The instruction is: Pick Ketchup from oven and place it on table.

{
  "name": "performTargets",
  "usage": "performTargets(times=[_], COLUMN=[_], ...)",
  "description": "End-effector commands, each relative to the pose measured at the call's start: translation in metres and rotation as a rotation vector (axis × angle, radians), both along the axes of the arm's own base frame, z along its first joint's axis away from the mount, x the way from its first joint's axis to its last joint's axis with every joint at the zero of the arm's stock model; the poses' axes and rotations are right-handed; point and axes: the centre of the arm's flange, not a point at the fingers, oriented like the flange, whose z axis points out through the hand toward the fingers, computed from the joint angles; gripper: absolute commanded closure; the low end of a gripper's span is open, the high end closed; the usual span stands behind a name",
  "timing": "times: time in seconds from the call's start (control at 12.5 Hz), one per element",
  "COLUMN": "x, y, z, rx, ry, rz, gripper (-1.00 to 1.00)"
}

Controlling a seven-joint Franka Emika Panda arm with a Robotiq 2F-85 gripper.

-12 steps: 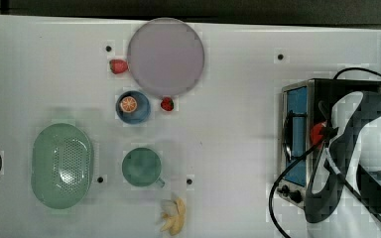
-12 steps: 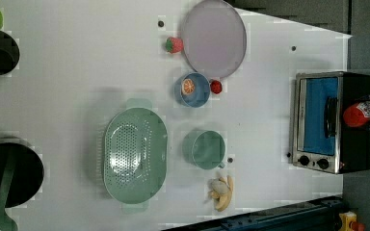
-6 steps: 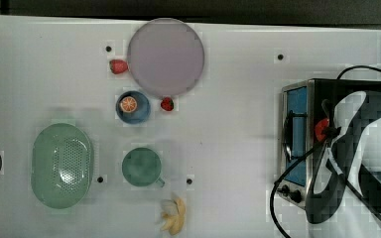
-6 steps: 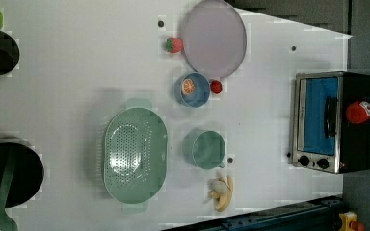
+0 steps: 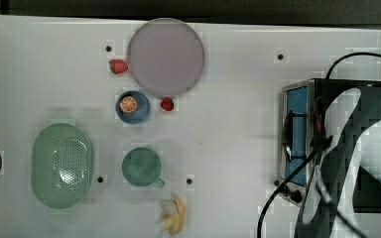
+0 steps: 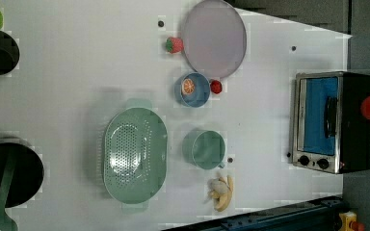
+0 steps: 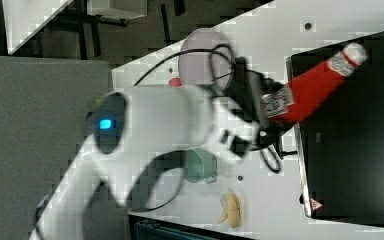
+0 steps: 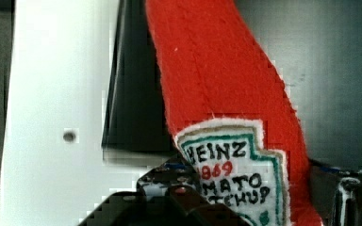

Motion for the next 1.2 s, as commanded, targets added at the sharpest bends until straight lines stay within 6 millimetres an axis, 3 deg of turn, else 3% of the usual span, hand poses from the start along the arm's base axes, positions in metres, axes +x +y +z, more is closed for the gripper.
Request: performTargets(times=[0.08,0.4,0.64,0.88,1.2], x=[0.023,0.031,0.035,0.028,0.017], y=[0.089,0.215,0.284,0.319,0.323], z=[0.093,0.12,0.105,0.054,-0.025], rx=[0.001,0.093,0.108,0.133,0.121], ry=[-0.052,0.013,0.054,0.129,0.114], rz=[0.207,0.428,0.552,0.605,0.599], gripper=[-0.26,-0.26,-0.26,-0.26,-0.26])
